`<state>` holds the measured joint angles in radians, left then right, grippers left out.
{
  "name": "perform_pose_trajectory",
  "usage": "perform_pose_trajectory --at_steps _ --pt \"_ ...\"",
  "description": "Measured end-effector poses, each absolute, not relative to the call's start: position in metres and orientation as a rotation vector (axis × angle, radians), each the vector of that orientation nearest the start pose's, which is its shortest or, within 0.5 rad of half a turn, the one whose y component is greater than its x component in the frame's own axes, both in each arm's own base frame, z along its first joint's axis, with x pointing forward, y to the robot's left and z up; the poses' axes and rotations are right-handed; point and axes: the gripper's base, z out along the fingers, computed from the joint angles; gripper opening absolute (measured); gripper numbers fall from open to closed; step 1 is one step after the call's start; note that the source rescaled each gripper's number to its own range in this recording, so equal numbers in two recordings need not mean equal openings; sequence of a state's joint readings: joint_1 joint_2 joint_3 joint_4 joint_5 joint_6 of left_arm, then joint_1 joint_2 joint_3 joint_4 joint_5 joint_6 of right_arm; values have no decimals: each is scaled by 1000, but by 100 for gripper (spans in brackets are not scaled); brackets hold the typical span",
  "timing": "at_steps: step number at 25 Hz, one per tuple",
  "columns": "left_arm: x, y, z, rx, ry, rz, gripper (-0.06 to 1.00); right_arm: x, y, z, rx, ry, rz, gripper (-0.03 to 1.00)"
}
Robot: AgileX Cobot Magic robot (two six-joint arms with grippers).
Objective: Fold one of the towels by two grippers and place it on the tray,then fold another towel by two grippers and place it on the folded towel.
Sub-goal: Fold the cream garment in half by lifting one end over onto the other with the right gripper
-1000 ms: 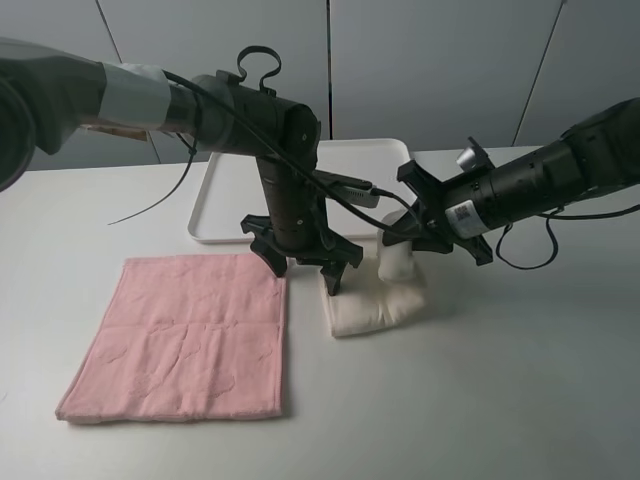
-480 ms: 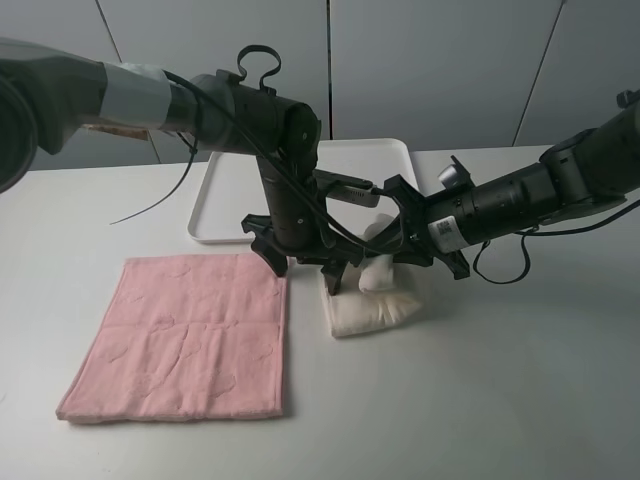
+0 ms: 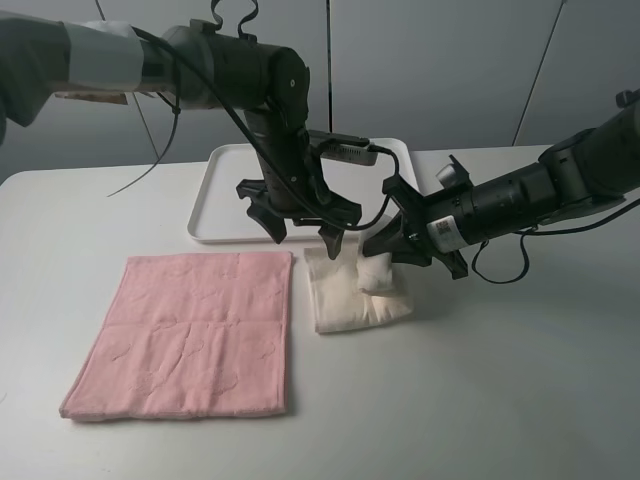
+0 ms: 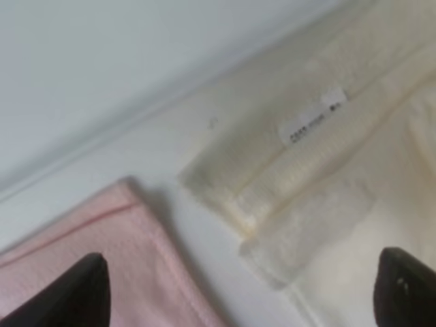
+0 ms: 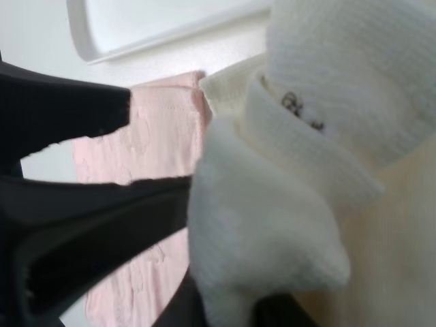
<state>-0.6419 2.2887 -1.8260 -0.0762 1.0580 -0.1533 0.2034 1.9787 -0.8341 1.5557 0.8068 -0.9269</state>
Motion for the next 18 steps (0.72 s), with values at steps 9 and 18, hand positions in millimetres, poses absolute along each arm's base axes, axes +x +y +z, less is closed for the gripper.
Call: perform_pose_trajectory --at_steps 9,18 --pt "379 -283 191 706 2899 -205 99 300 131 104 253 2700 1337 7" --pt "386 -285 212 712 2848 -235 99 302 138 116 149 2545 1514 55"
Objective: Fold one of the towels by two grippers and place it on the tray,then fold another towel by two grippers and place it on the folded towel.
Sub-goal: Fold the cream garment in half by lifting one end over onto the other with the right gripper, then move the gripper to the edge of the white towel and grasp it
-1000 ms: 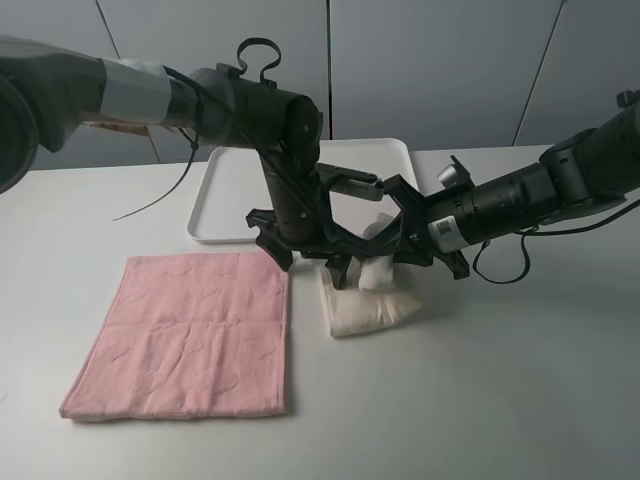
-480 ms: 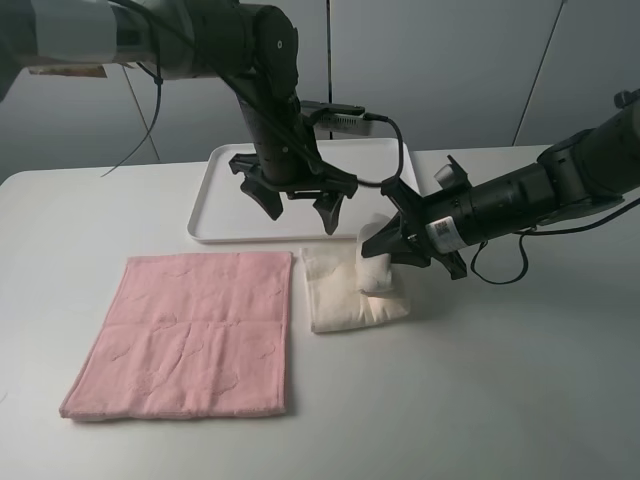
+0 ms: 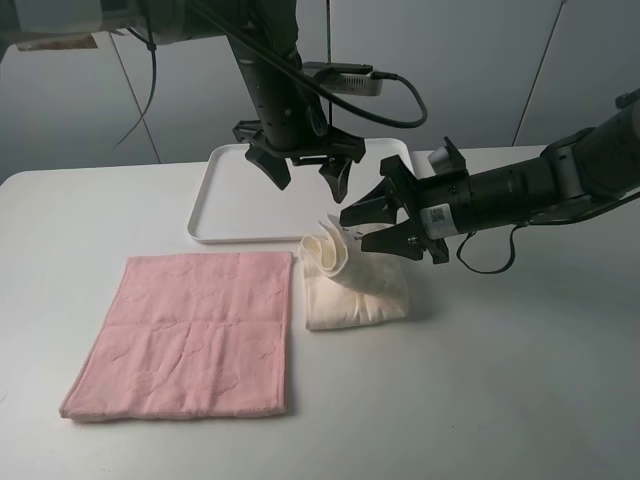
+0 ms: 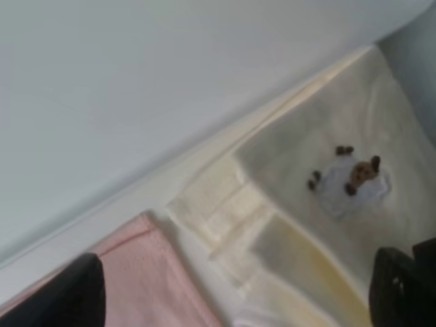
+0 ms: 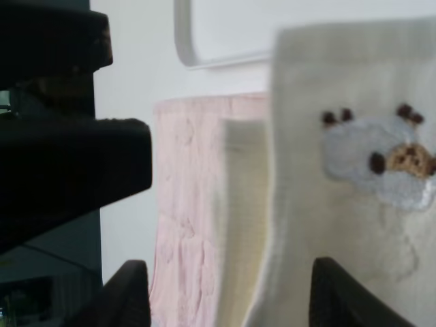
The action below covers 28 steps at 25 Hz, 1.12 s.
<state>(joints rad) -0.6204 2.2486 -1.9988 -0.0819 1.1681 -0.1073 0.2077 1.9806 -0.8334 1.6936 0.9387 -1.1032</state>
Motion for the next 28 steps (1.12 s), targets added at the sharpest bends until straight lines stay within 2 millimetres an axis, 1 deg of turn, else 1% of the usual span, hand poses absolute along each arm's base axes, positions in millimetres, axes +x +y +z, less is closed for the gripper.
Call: perform_pose_trajectory --at_steps 9,12,15,18,22,24,28 --pt "391 -274 213 705 2878 -206 99 301 139 117 129 2539 1523 57" --pt "391 -273 213 728 2875 -196 99 302 137 114 127 2560 1476 65" --pt "392 -271 213 744 2869 -178 99 301 134 109 101 2606 1385 72" --pt "397 -262 217 769 2853 -172 99 301 129 103 110 2663 1278 76" --pt "404 -242 238 768 2807 -204 99 302 127 101 97 2705 1219 77" --pt "407 -232 250 760 2784 -259 99 306 128 104 90 2719 1207 77" --pt "412 -212 267 726 2751 -358 99 316 131 115 51 2737 1211 77"
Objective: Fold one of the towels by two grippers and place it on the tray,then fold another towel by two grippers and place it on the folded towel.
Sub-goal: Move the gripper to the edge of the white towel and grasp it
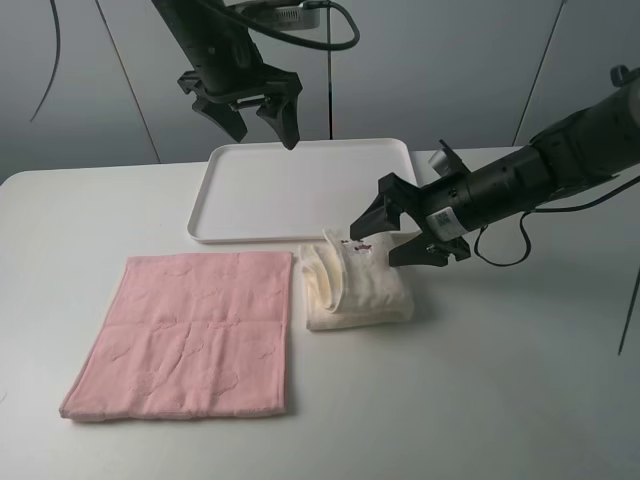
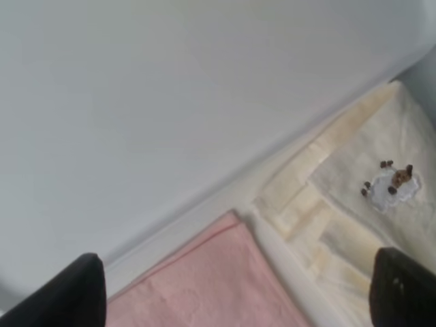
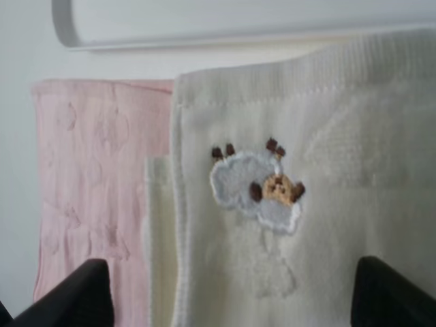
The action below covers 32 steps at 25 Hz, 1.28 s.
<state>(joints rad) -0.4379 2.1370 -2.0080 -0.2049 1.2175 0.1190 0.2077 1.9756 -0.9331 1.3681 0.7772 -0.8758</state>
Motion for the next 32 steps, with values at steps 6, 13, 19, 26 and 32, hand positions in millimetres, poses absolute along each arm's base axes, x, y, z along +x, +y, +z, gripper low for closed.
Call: perform_pose_trajectory --at_steps 6,13,19,26,32 --pt "404 -198 259 786 2785 -322 99 323 124 124 -36 2830 1021 77" --pt "389 -190 243 817 2861 -303 99 321 113 116 -89 2910 815 77" --pt "388 -190 246 820 2857 -300 99 323 112 111 -99 2921 785 77" --pt "388 -190 246 826 2854 -300 99 321 116 94 -87 2967 785 73" --pt "388 -190 245 832 2854 -299 99 316 140 94 -167 2941 760 73"
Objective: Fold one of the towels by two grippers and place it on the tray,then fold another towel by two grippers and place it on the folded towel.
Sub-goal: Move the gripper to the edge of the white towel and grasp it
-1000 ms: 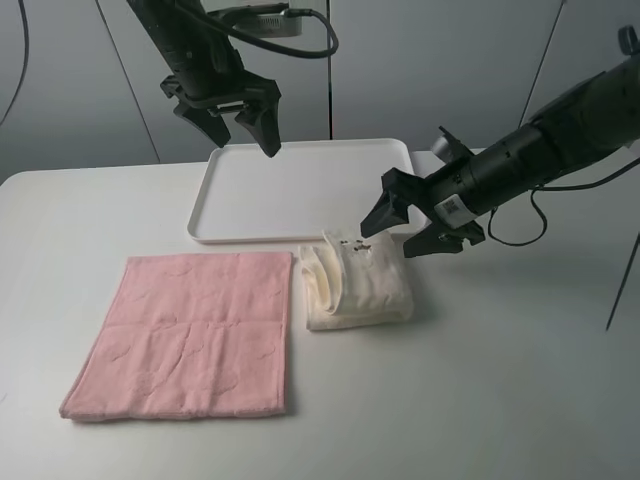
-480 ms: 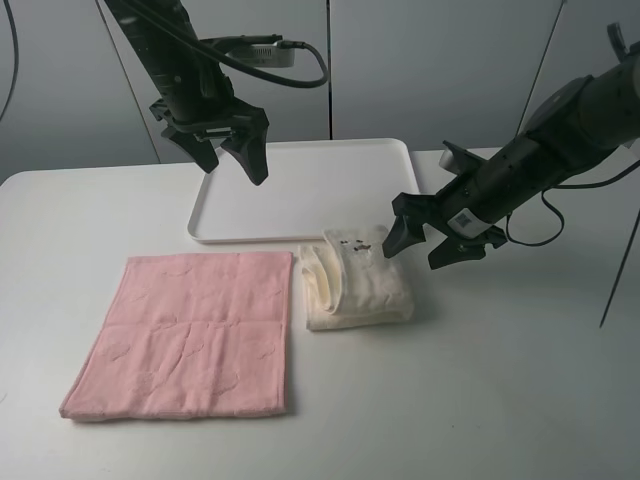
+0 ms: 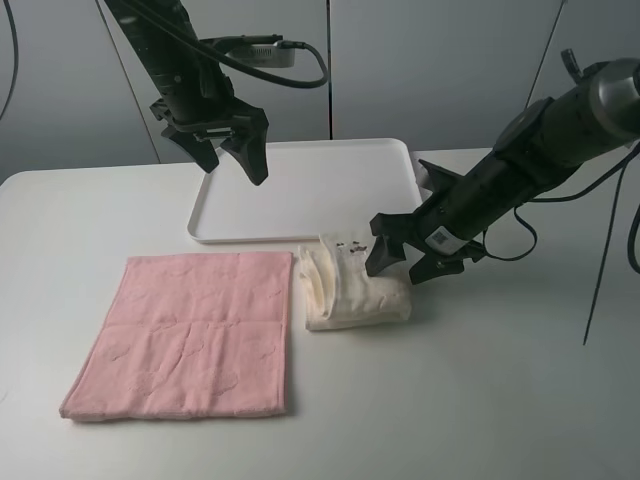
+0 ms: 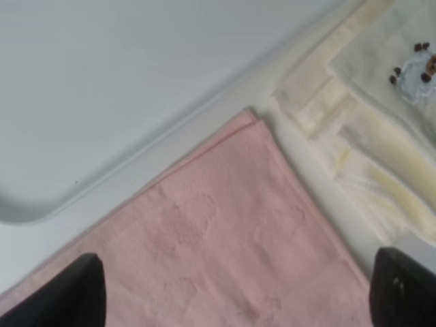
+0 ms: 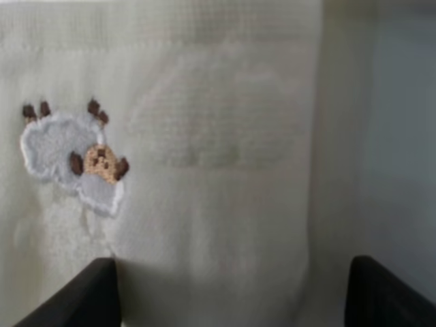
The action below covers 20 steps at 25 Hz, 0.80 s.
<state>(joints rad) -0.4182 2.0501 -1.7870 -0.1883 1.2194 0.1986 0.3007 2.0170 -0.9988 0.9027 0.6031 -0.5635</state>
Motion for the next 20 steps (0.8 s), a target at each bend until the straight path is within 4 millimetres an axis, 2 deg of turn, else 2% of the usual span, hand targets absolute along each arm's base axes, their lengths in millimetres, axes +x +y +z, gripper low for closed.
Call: perform_pose_trajectory --at_steps 8,10,16,20 --pt "388 -190 245 835 2853 -299 99 311 160 84 -163 2948 763 68" --pt "388 -190 245 835 2853 -299 99 312 162 81 -150 2955 770 60" --pt "388 -190 245 841 2851 -298 99 312 162 74 -132 2965 757 19" --pt "388 -190 245 840 2851 -298 99 312 162 74 -146 2962 756 17"
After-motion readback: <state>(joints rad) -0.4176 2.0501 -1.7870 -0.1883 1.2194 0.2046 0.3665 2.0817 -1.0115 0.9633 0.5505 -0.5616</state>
